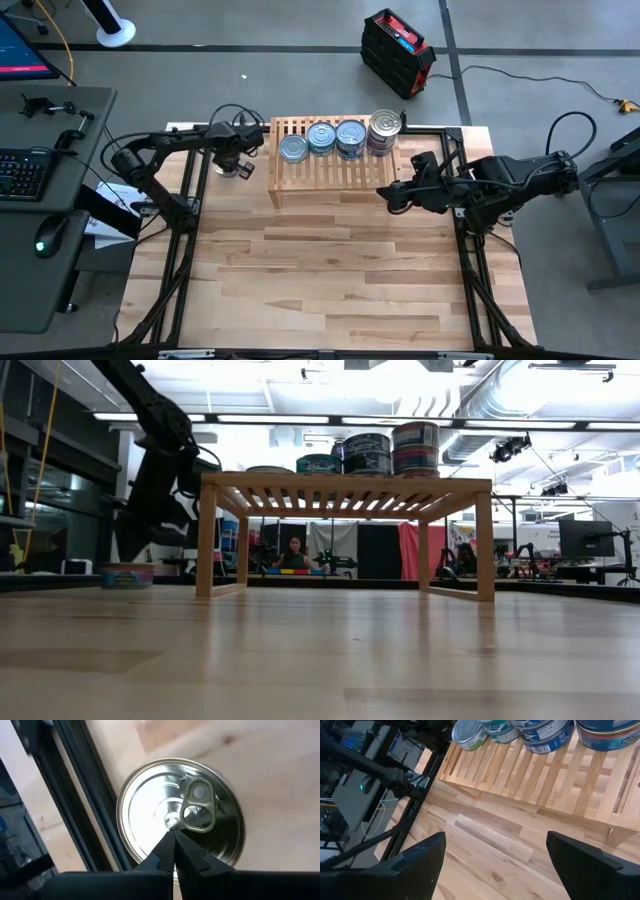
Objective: Stack canned seafood by type on shelf
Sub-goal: Stack the pink tuna can on the stacked pink tuna cans on the shelf
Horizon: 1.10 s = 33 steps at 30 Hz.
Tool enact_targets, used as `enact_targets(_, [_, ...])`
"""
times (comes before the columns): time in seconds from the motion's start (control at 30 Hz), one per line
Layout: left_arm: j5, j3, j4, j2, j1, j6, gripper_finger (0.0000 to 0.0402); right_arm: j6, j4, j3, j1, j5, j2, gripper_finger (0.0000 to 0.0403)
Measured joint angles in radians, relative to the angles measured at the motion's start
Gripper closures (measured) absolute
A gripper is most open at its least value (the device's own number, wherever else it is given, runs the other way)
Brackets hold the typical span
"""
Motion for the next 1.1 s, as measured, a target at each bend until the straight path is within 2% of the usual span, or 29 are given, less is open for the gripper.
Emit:
enact_targets(0.17, [0.067, -0.027, -0.053, -0.004, -0.053, -0.070, 0.0401, -0.009, 0.000, 0.000, 0.000, -0.006, 0.000, 0.0066])
enact_targets(0.33, [0.059, -0.057, -0.115, -0.002, -0.130, -0.131, 0.0401, -0.033, 0.003, 0.000, 0.000, -0.024, 0.000, 0.0066])
enact_targets(0.5, [0.112, -0.063, -0.176, -0.007, -0.205, -0.162, 0.0401, -0.035, 0.003, 0.000, 0.000, -0.026, 0.000, 0.0066])
enact_targets(0.83, [0.269, -0.066, -0.328, -0.036, -0.282, -0.078, 0.0401, -0.057, 0.004, -0.001, 0.000, -0.027, 0.000, 0.0066])
enact_targets(1.1, [0.446, -0.066, -0.334, -0.038, -0.370, -0.067, 0.0401, -0.060, 0.004, -0.001, 0.000, -0.027, 0.000, 0.0066])
